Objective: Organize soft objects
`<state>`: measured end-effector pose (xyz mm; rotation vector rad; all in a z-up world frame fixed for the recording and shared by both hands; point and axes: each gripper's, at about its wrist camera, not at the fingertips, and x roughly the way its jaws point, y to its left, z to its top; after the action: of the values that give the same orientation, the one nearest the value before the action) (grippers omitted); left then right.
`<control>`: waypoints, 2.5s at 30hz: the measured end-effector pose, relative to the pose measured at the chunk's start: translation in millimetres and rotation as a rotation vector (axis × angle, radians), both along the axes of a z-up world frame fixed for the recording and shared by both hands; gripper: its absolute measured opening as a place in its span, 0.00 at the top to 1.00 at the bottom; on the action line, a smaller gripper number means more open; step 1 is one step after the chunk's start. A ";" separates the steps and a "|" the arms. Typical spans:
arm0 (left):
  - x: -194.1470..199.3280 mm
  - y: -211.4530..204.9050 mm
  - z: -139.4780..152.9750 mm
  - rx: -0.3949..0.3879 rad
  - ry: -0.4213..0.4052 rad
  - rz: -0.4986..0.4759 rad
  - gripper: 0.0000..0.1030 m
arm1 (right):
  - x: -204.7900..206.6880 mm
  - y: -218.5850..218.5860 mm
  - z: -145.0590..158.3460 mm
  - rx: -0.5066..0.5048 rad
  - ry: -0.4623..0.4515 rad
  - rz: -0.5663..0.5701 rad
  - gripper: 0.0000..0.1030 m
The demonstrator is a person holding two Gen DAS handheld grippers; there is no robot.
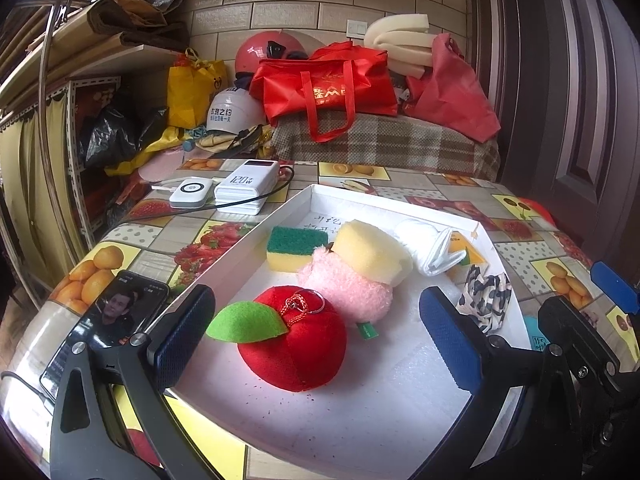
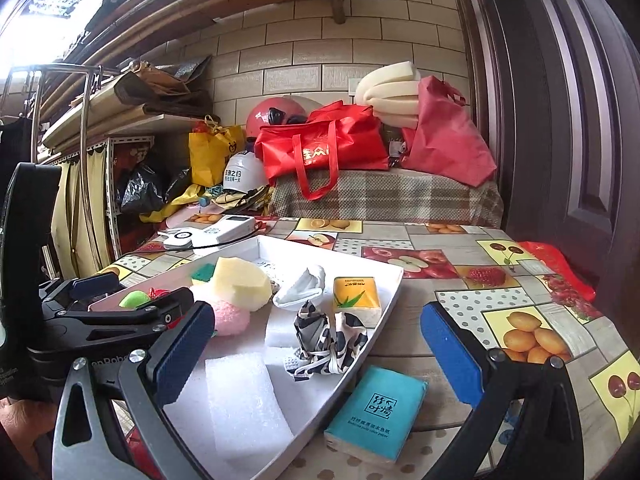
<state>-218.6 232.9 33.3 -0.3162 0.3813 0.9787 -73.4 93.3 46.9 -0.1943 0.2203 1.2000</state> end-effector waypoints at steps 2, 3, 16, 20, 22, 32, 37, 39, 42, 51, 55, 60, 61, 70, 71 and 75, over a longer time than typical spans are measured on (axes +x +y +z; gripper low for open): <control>0.4 -0.4 -0.1 -0.001 -0.001 0.001 0.00 | -0.1 0.2 0.0 0.000 -0.002 0.000 0.00; 0.6 -0.6 -0.1 -0.001 -0.001 0.001 0.00 | -0.5 0.1 0.2 0.000 -0.003 0.000 0.00; 0.7 0.4 -0.4 -0.003 -0.001 0.001 0.00 | -0.1 -0.1 0.3 0.000 -0.001 0.000 0.00; 1.0 0.3 -0.4 -0.004 -0.001 0.000 0.00 | -0.1 0.1 0.2 0.000 -0.001 0.000 0.00; 0.7 0.7 -0.4 -0.004 -0.001 0.000 0.00 | -0.1 0.1 0.3 0.000 -0.001 0.000 0.00; 0.9 0.6 -0.3 -0.005 -0.002 0.000 0.00 | 0.1 0.0 0.4 -0.001 -0.001 0.000 0.00; 0.4 1.0 -0.2 -0.005 -0.002 0.000 0.00 | 0.3 0.1 0.4 -0.001 0.000 0.000 0.00; 0.3 1.1 -0.2 -0.005 -0.002 0.000 0.00 | 0.4 0.1 0.4 -0.001 0.000 0.000 0.00; 0.1 1.0 0.0 -0.006 -0.005 0.000 0.00 | 0.5 0.1 0.5 -0.001 0.000 0.000 0.00; 2.7 -0.1 -3.2 -0.018 -0.014 0.004 0.00 | 0.9 -0.1 0.7 0.000 0.001 0.000 0.00; 1.2 0.5 -3.3 -0.022 -0.020 0.004 0.00 | 6.1 -6.9 1.3 0.042 0.033 0.014 0.00; 1.3 -0.2 -5.2 -0.043 -0.041 0.004 0.00 | 45.6 -36.2 1.7 0.090 0.150 -0.046 0.00; -1.2 0.9 -4.5 -0.045 -0.045 0.004 0.00 | 56.5 -47.7 2.6 0.109 0.158 -0.072 0.00; -0.5 -2.2 -2.3 -0.027 -0.033 -0.009 0.00 | 127.7 -97.2 3.3 -0.008 0.270 -0.094 0.00; -0.8 -1.8 -2.2 -0.027 -0.033 -0.010 0.00 | 124.0 -90.0 1.9 -0.058 0.274 -0.057 0.00; -1.1 -1.5 -1.9 -0.036 -0.042 -0.009 0.00 | 89.6 -52.1 -13.8 -0.283 0.231 0.050 0.00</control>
<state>-219.6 231.4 31.3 -0.3663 0.3620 0.9555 16.2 41.2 33.1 -0.3094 0.5916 1.2378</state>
